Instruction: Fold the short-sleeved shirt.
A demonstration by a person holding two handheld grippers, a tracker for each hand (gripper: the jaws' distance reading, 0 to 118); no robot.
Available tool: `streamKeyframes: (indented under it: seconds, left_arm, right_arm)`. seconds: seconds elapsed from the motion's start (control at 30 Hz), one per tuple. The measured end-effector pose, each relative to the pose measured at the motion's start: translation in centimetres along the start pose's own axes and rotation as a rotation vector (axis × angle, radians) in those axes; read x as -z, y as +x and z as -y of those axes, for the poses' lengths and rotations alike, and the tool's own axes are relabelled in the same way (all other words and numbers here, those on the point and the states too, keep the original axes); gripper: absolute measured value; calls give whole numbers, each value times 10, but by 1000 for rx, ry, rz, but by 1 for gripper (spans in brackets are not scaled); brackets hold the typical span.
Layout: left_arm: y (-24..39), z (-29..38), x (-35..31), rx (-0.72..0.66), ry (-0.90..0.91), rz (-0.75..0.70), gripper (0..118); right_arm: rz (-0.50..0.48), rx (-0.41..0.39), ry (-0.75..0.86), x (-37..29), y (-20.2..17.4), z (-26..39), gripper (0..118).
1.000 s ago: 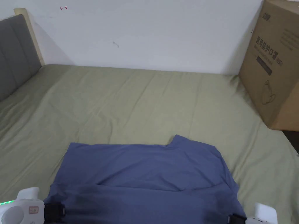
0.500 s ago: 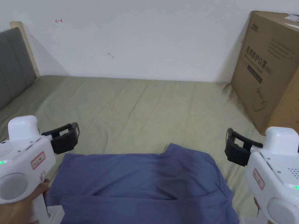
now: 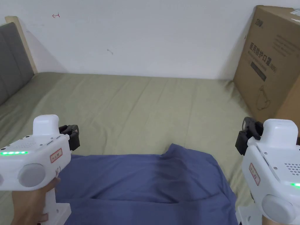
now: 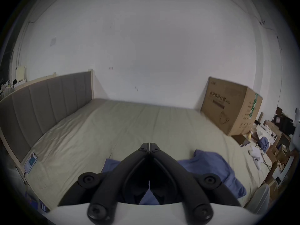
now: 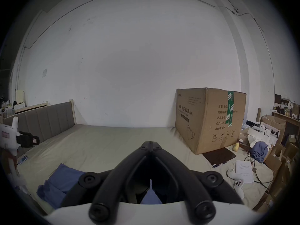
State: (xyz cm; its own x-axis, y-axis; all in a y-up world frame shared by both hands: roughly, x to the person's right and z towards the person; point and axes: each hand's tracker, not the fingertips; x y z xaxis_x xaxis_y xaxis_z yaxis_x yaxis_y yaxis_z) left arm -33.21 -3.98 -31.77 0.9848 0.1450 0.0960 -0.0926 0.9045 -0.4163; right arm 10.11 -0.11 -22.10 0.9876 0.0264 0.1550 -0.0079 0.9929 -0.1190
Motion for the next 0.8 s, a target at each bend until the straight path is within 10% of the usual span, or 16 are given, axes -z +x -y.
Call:
streamKeyframes:
  seconds: [0.37,0.5,0.7,0.8]
  left_arm:
    - [-83,16,157,-119,-412,-132,2]
    - [-103,31,206,-190,-597,-199,101]
    - [-119,60,245,-162,-645,-277,97]
    - [-115,73,257,-144,-667,-254,48]
  right_arm:
    - [-1,-37,-159,75,-5,38,0]
    - [-6,-45,-224,106,-5,52,0]
    - [3,-22,-290,146,0,72,0]
    - [10,-16,-317,159,2,80,0]
